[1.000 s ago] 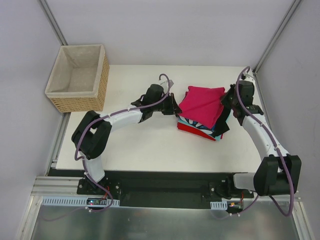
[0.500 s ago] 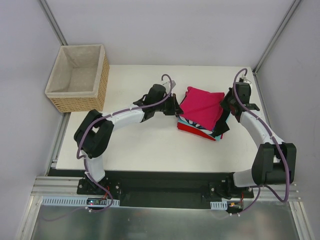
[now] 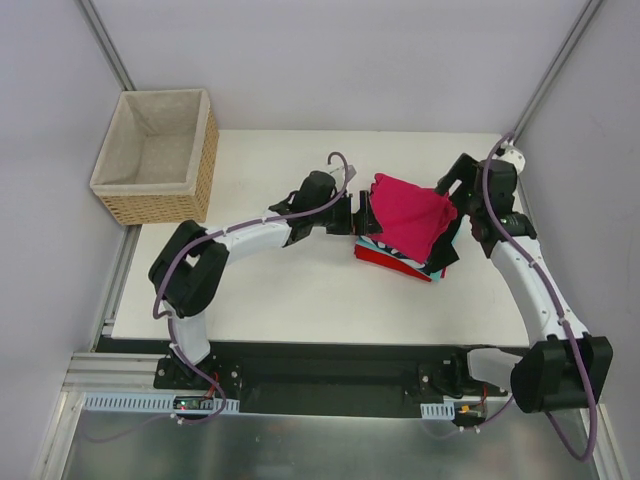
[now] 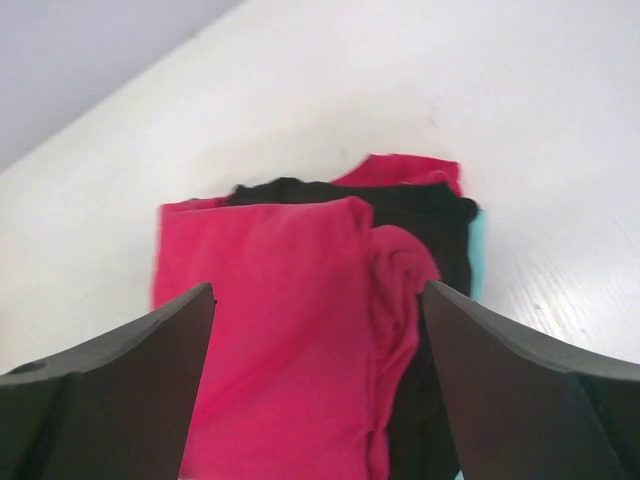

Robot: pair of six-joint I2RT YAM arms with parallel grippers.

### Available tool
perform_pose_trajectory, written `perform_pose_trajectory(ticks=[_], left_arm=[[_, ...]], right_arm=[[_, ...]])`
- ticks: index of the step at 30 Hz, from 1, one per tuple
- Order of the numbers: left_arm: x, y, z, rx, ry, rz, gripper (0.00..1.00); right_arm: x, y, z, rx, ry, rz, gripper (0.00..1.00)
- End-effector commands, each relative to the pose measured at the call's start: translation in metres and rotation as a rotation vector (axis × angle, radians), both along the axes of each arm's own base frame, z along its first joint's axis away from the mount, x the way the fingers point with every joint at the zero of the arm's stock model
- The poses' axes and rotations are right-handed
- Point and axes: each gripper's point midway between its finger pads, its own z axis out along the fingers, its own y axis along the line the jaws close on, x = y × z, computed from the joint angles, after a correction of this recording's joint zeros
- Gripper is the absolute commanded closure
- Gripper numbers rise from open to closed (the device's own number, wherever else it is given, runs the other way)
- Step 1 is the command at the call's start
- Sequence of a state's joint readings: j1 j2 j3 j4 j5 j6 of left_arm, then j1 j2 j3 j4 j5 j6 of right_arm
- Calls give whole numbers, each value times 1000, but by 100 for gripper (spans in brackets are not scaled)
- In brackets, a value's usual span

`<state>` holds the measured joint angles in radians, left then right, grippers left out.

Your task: Fold and stack the t-shirts

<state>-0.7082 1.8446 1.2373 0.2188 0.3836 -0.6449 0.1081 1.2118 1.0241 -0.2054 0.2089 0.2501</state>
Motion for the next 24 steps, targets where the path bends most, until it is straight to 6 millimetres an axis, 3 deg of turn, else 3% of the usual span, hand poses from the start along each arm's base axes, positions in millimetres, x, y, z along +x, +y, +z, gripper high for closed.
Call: perform_pose_trajectory(ticks=[1,4,8,18,24], left_arm=[[1,0,55,-56,-119,-2,1],[2,4,56,-45,-128,11,1],[5,17,55,-12,-149,64,1],[37,79,58,15,-161,244,1],[44,87,56,13,-150,259,1]], right_arm=[[-8,30,50,66,-97,94,12],[-11,64,49,125,-98,193,13],[-11,89,36,164,-73,247,13],[-13,116,-9,213,1,306,15],[-25,129,-44,221,74,331,16]])
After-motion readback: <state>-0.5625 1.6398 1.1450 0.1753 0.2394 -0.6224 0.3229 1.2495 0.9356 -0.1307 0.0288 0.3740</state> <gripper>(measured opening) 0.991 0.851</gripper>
